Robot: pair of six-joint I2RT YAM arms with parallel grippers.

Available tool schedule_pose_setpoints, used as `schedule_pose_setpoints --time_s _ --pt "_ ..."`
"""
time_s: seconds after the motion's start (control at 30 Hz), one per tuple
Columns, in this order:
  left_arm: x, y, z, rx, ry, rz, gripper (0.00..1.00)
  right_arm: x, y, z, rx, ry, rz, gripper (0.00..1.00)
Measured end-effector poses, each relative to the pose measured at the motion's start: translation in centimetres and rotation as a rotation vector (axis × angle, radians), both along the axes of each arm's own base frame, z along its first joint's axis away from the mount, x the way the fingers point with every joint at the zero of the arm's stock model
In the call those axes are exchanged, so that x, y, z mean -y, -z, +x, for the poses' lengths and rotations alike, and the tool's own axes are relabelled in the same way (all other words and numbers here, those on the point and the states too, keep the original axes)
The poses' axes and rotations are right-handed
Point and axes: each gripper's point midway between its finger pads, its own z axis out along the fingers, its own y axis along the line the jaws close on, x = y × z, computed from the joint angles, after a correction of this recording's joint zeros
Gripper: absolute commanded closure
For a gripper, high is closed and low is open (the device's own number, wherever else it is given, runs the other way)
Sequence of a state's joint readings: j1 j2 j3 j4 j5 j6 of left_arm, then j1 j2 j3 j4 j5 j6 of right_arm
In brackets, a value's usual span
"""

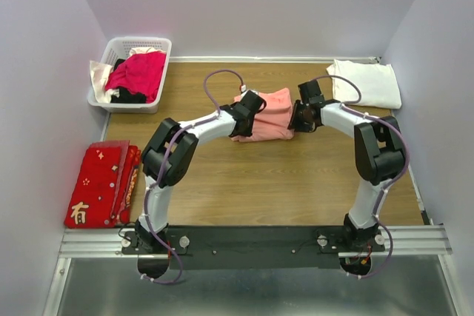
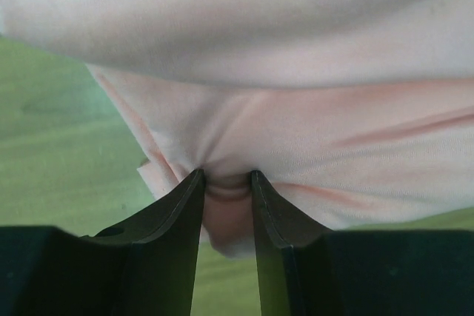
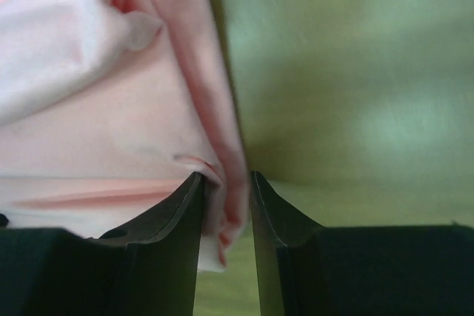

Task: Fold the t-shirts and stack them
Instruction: Fold the tshirt

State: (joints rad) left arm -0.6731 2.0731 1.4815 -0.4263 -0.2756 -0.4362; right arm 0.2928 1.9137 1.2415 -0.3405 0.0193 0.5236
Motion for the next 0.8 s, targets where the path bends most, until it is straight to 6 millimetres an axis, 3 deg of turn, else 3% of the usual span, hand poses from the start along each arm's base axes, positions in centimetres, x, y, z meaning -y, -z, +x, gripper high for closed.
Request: schedule_pose_setpoints --time_s 0.17,0.3,0.5,0.7,0.8 --pt "-0.7 -0.2 -3.5 -0.029 -0.003 -0.015 0.62 1.4 0.3 -5.0 -0.065 0.010 -0.012 0.63" --pt "-2.0 -0.5 -6.0 -0.083 -0.016 0.027 0.63 2.6 -0.3 -7.2 -0.089 0.017 -0.046 0.62" --pt "-4.2 -2.4 -8.6 -0.156 -0.052 0.087 0.63 2.6 -4.2 -6.8 0.002 0.009 -0.031 0.61" --pt "-3.6 -6.9 -7.6 -0.081 -0.080 0.040 0.63 1.6 -6.8 -5.3 0.070 -0.020 -0.005 0.58" --pt "-3.4 -8.0 -6.8 -0.044 -0.110 0.027 0.62 0.6 -7.3 -4.8 0.084 -0.059 0.005 0.53"
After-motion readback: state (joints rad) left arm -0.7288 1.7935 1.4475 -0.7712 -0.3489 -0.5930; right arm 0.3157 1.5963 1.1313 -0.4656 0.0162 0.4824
